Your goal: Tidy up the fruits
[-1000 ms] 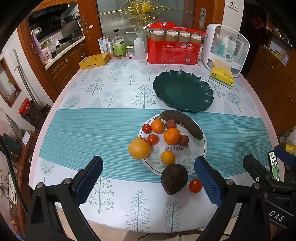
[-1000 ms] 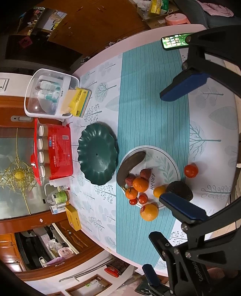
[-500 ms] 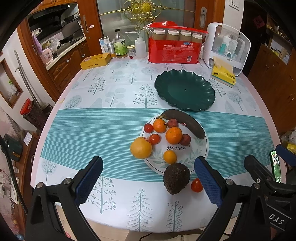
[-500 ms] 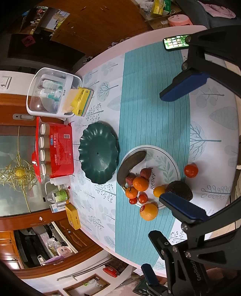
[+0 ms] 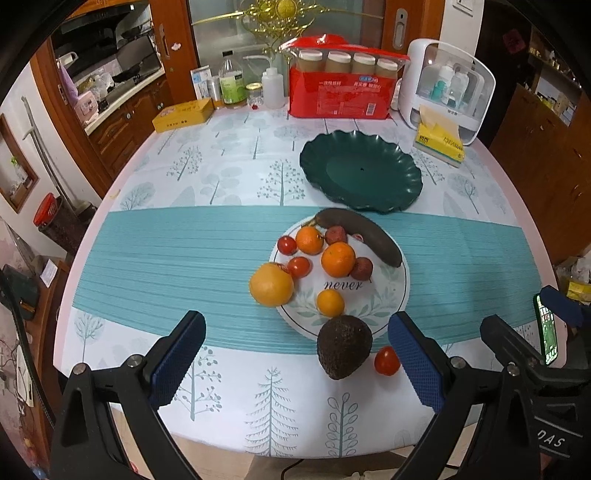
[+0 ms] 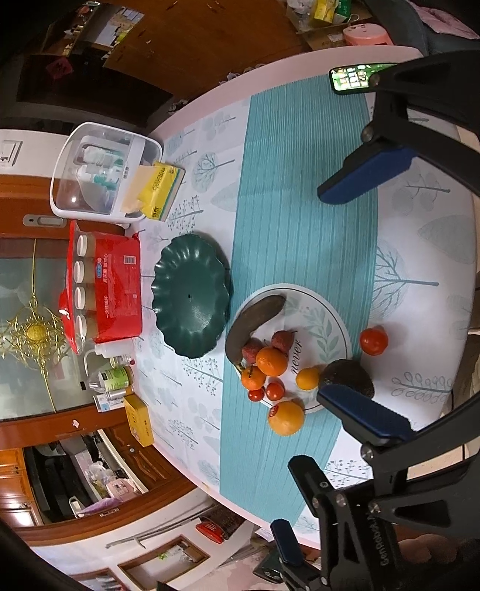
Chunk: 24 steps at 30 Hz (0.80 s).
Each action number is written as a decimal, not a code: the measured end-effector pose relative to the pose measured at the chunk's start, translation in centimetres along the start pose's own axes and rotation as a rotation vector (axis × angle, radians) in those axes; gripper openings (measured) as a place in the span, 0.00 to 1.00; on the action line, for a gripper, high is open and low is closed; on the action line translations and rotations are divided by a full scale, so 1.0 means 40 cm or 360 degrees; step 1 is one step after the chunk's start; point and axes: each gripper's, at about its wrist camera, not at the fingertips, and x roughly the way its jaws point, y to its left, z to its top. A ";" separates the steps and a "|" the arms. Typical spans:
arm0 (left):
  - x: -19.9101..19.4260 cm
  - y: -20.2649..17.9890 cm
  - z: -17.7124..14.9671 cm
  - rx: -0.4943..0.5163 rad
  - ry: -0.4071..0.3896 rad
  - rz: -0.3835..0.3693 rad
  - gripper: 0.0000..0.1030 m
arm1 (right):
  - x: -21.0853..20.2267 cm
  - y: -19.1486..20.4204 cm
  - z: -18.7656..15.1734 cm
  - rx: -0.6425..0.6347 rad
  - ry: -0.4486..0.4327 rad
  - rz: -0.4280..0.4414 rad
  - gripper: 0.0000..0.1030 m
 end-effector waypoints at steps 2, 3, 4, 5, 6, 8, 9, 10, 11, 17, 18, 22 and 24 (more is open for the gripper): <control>0.010 -0.001 -0.002 0.0000 0.0012 0.0005 0.96 | 0.005 -0.004 -0.010 -0.0001 0.0015 0.0007 0.96; 0.015 -0.001 -0.003 0.0003 0.0014 0.0008 0.96 | 0.009 -0.007 -0.013 -0.0001 0.0021 0.0006 0.96; 0.021 -0.002 -0.003 0.0014 0.0017 0.0012 0.96 | 0.011 -0.010 -0.017 0.0000 0.0024 0.0007 0.96; 0.028 -0.004 -0.003 0.0027 0.0021 0.0017 0.96 | 0.016 -0.014 -0.021 0.0003 0.0032 0.0011 0.96; 0.034 -0.005 -0.004 0.0039 0.0024 0.0022 0.96 | 0.021 -0.017 -0.024 0.0005 0.0040 0.0009 0.96; 0.055 -0.010 -0.006 0.0067 0.0045 0.0025 0.96 | 0.035 -0.022 -0.032 0.0008 0.0065 0.0004 0.96; 0.064 -0.011 -0.007 0.0074 0.0056 0.0021 0.96 | 0.041 -0.023 -0.035 0.0009 0.0076 0.0004 0.96; 0.079 -0.014 -0.009 0.0082 0.0075 0.0012 0.96 | 0.049 -0.025 -0.040 0.0009 0.0093 0.0006 0.96; 0.091 -0.016 -0.011 0.0088 0.0092 0.0003 0.96 | 0.059 -0.027 -0.045 0.0010 0.0111 0.0008 0.96; 0.176 -0.033 -0.020 0.0128 0.0220 -0.0055 0.96 | 0.122 -0.029 -0.073 -0.0021 0.0202 0.0034 0.92; 0.189 -0.033 -0.021 0.0128 0.0238 -0.0061 0.96 | 0.134 -0.028 -0.078 -0.0032 0.0220 0.0044 0.92; 0.251 -0.033 -0.034 0.0135 0.0342 -0.0091 0.96 | 0.199 -0.016 -0.109 -0.0095 0.0323 0.0122 0.82; 0.278 -0.032 -0.040 0.0125 0.0399 -0.0115 0.96 | 0.226 -0.004 -0.125 -0.0127 0.0372 0.0168 0.75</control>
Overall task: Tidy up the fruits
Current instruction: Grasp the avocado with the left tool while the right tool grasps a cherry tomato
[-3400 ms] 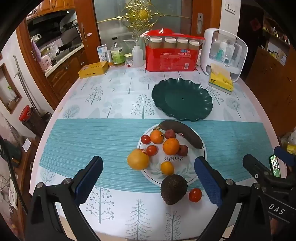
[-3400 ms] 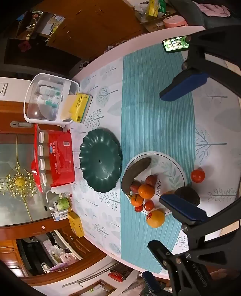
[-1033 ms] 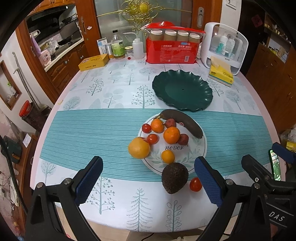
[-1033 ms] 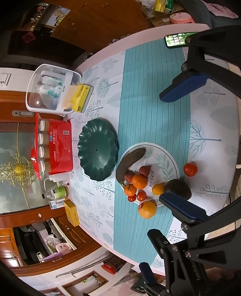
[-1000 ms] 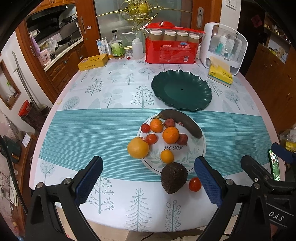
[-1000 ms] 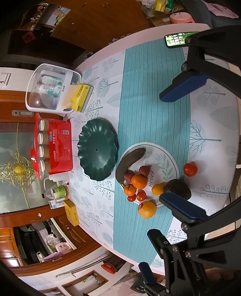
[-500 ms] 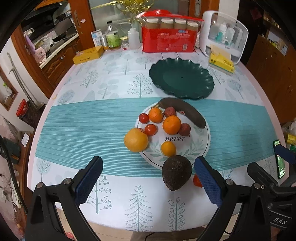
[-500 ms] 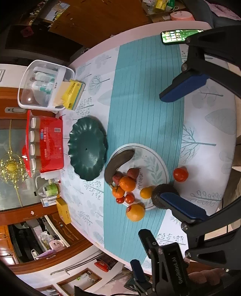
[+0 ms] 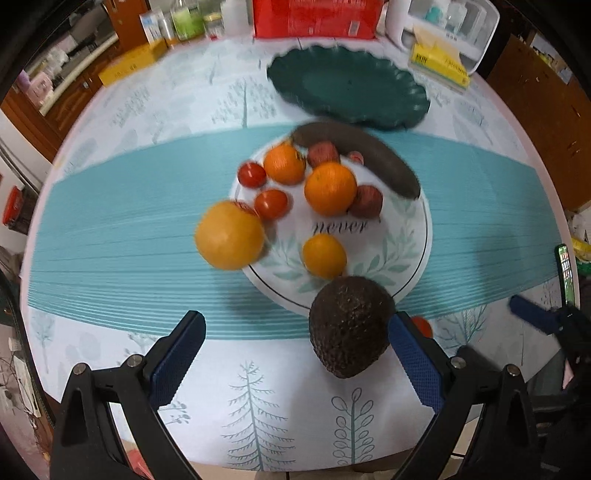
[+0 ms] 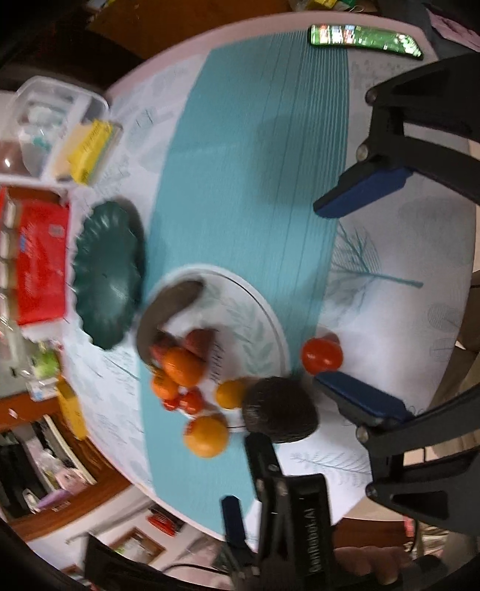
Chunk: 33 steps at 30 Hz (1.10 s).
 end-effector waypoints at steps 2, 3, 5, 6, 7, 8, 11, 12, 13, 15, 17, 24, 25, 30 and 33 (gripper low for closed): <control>0.021 0.003 0.000 -0.0010 0.0044 -0.0057 0.96 | 0.027 0.013 -0.007 -0.0032 0.0046 0.0063 0.70; 0.028 0.003 0.002 -0.0013 0.0061 -0.0084 0.96 | 0.038 0.020 -0.010 -0.0046 0.0060 0.0089 0.70; 0.039 -0.002 0.005 0.0002 0.0073 -0.0112 0.96 | 0.051 0.031 -0.011 -0.0067 0.0078 0.0135 0.69; 0.044 -0.008 0.007 0.0020 0.0082 -0.0117 0.96 | 0.056 0.033 -0.010 -0.0070 0.0085 0.0155 0.68; 0.045 -0.012 0.007 0.0032 0.0087 -0.0127 0.96 | 0.063 0.035 -0.009 -0.0073 0.0089 0.0174 0.67; 0.049 -0.016 0.006 0.0047 0.0094 -0.0137 0.96 | 0.069 0.037 -0.009 -0.0075 0.0091 0.0196 0.67; 0.060 -0.034 0.004 0.0102 0.0127 -0.0163 0.96 | 0.096 0.044 -0.007 -0.0099 0.0109 0.0210 0.61; 0.067 -0.041 0.003 0.0123 0.0138 -0.0170 0.95 | 0.106 0.047 -0.006 -0.0111 0.0119 0.0203 0.59; 0.072 -0.043 0.000 0.0131 0.0143 -0.0182 0.95 | 0.117 0.050 -0.005 -0.0118 0.0132 0.0212 0.57; 0.087 -0.047 -0.001 0.0129 0.0163 -0.0229 0.90 | 0.132 0.056 -0.002 -0.0114 0.0136 0.0265 0.52; 0.105 -0.047 -0.001 0.0114 0.0201 -0.0282 0.81 | 0.135 0.067 -0.002 -0.0147 0.0120 0.0252 0.48; 0.137 -0.043 -0.007 0.0074 0.0240 -0.0403 0.57 | 0.140 0.077 0.004 -0.0187 0.0128 0.0250 0.33; 0.130 -0.042 -0.008 0.0081 0.0238 -0.0385 0.57 | 0.140 0.075 0.006 -0.0191 0.0128 0.0236 0.33; 0.093 -0.041 0.003 0.0086 0.0182 -0.0287 0.57 | 0.118 0.060 0.020 -0.0178 0.0097 0.0207 0.32; 0.030 -0.035 0.029 0.0102 0.0083 -0.0231 0.57 | 0.089 0.055 0.038 -0.0180 0.0054 0.0188 0.32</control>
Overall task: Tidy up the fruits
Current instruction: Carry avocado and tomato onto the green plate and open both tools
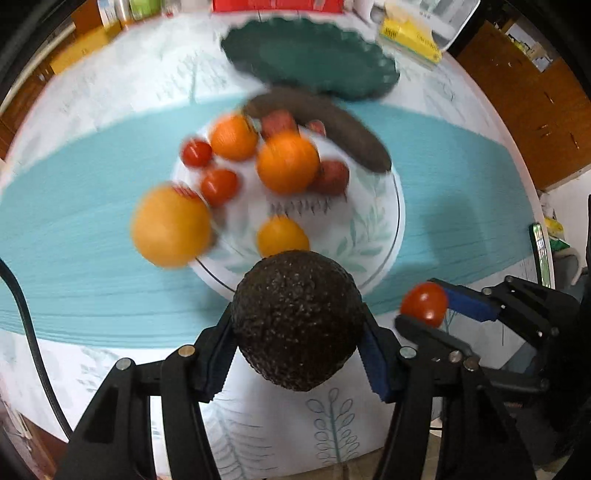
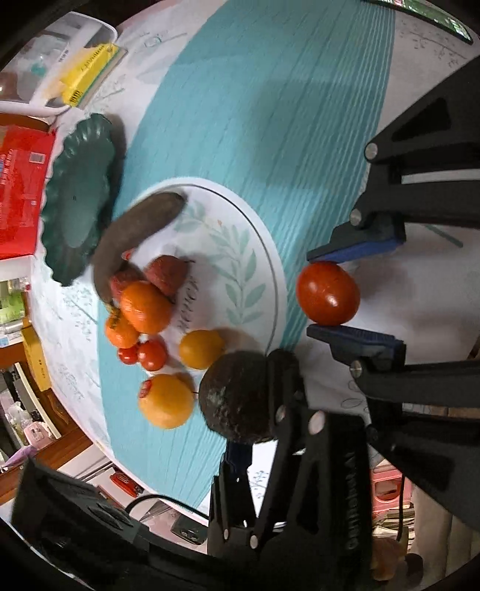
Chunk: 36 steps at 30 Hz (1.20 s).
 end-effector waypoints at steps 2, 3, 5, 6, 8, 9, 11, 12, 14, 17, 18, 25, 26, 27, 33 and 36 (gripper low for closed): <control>-0.046 0.001 0.022 0.0007 -0.0060 0.0013 0.57 | -0.029 -0.004 0.016 0.0002 -0.0037 -0.0018 0.32; -0.067 0.002 0.038 0.0012 -0.0089 0.0018 0.57 | -0.044 -0.006 0.026 0.0005 -0.0057 -0.0024 0.32; -0.128 -0.003 0.074 0.0039 -0.0180 0.0045 0.57 | -0.077 -0.009 0.064 0.0017 -0.0116 -0.0049 0.32; -0.152 -0.006 0.091 0.0056 -0.0218 0.0059 0.57 | -0.099 -0.019 0.079 0.0027 -0.0146 -0.0060 0.32; -0.217 -0.010 0.135 0.0100 -0.0326 0.0080 0.57 | -0.146 -0.042 0.126 0.0046 -0.0222 -0.0101 0.32; -0.244 -0.006 0.146 0.0116 -0.0368 0.0083 0.57 | -0.175 -0.057 0.150 0.0059 -0.0268 -0.0122 0.32; -0.296 -0.006 0.196 0.0140 -0.0460 0.0097 0.57 | -0.227 -0.089 0.200 0.0081 -0.0354 -0.0156 0.32; -0.317 -0.006 0.220 0.0146 -0.0498 0.0105 0.57 | -0.243 -0.101 0.227 0.0095 -0.0388 -0.0174 0.32; -0.340 -0.008 0.278 0.0155 -0.0568 0.0115 0.57 | -0.285 -0.131 0.285 0.0131 -0.0468 -0.0198 0.32; -0.360 -0.015 0.353 0.0181 -0.0668 0.0148 0.57 | -0.318 -0.178 0.365 0.0192 -0.0561 -0.0235 0.32; -0.359 -0.015 0.379 0.0187 -0.0697 0.0158 0.57 | -0.320 -0.191 0.389 0.0212 -0.0583 -0.0249 0.32; -0.226 0.009 0.532 0.0159 -0.0627 0.0086 0.57 | -0.213 -0.286 0.521 0.0395 -0.0578 -0.0217 0.32; -0.184 0.009 0.548 0.0172 -0.0591 0.0092 0.57 | -0.176 -0.296 0.533 0.0409 -0.0544 -0.0226 0.32; -0.157 0.009 0.554 0.0181 -0.0565 0.0102 0.57 | -0.156 -0.300 0.541 0.0414 -0.0521 -0.0233 0.32; 0.051 0.014 0.581 0.0217 -0.0341 0.0120 0.57 | 0.031 -0.334 0.553 0.0469 -0.0308 -0.0228 0.32; 0.125 0.019 0.592 0.0238 -0.0269 0.0126 0.57 | 0.094 -0.349 0.545 0.0487 -0.0235 -0.0214 0.32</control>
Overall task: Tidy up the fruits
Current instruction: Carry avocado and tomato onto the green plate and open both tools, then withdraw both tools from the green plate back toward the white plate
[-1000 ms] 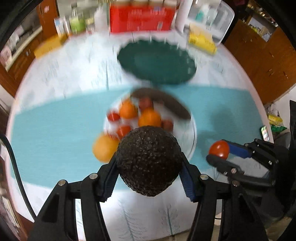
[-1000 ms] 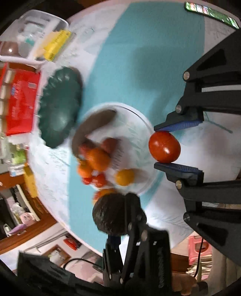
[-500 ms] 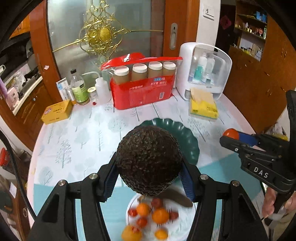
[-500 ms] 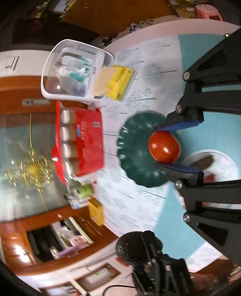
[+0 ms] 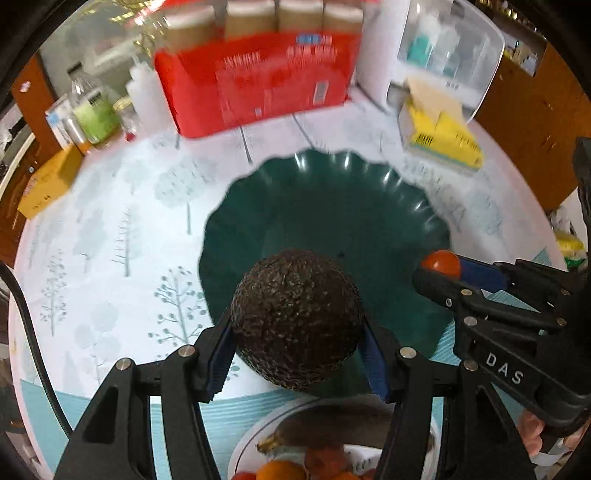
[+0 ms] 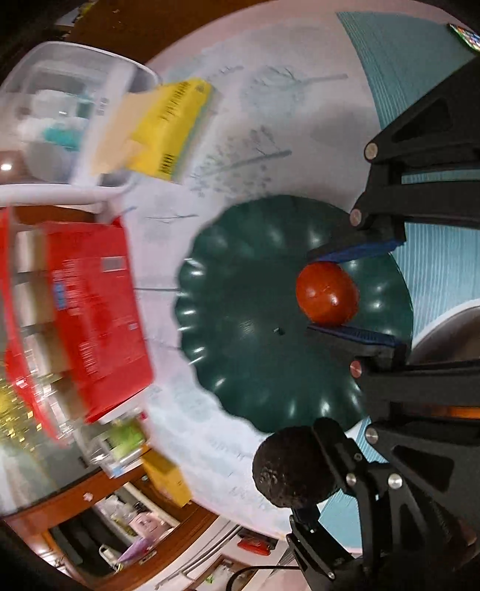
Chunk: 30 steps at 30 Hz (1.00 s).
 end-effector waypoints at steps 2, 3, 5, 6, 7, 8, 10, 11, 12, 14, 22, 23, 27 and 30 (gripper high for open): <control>0.028 -0.001 0.002 0.0010 0.0028 -0.0002 0.57 | 0.032 -0.004 -0.008 -0.0005 0.0038 -0.0005 0.32; 0.040 -0.001 0.004 0.0012 0.0041 -0.0005 0.57 | 0.046 -0.005 -0.011 -0.0012 0.0056 -0.0016 0.33; 0.062 -0.001 0.006 0.0010 0.0072 -0.0001 0.58 | 0.069 -0.008 -0.016 -0.0024 0.0086 -0.0025 0.33; 0.070 0.000 0.008 0.0010 0.0087 0.0002 0.58 | 0.077 -0.008 -0.018 -0.0027 0.0095 -0.0023 0.33; 0.076 0.000 0.007 0.0009 0.0093 0.0010 0.59 | 0.083 -0.008 -0.022 -0.0030 0.0100 -0.0018 0.33; 0.076 0.000 0.007 0.0010 0.0082 0.0007 0.60 | 0.089 -0.007 -0.024 -0.0040 0.0106 -0.0011 0.33; 0.071 0.001 0.010 0.0007 0.0056 0.0023 0.68 | 0.098 -0.002 -0.029 -0.0062 0.0118 -0.0011 0.35; 0.066 0.004 0.011 -0.0002 0.0045 0.0034 0.75 | 0.097 0.000 -0.031 -0.0076 0.0097 -0.0016 0.36; 0.062 0.010 0.013 -0.0017 0.0038 0.0035 0.82 | 0.096 0.000 -0.033 -0.0087 0.0082 -0.0033 0.37; 0.055 0.029 0.015 -0.0071 0.0041 0.0003 0.90 | 0.090 -0.005 -0.030 -0.0084 0.0074 -0.0017 0.40; 0.002 0.062 -0.001 -0.0175 -0.0016 -0.0016 0.97 | 0.054 -0.009 -0.040 -0.0065 0.0031 0.0025 0.58; -0.010 0.063 -0.005 -0.0185 -0.0033 -0.0019 0.97 | 0.049 -0.007 -0.041 -0.0064 0.0026 0.0030 0.58; -0.053 0.069 -0.017 -0.0216 -0.0078 -0.0028 0.97 | 0.023 0.001 -0.047 -0.0054 -0.0013 0.0030 0.58; -0.087 0.068 -0.029 -0.0226 -0.0112 -0.0020 0.97 | 0.001 0.005 -0.054 -0.0035 -0.0041 0.0035 0.58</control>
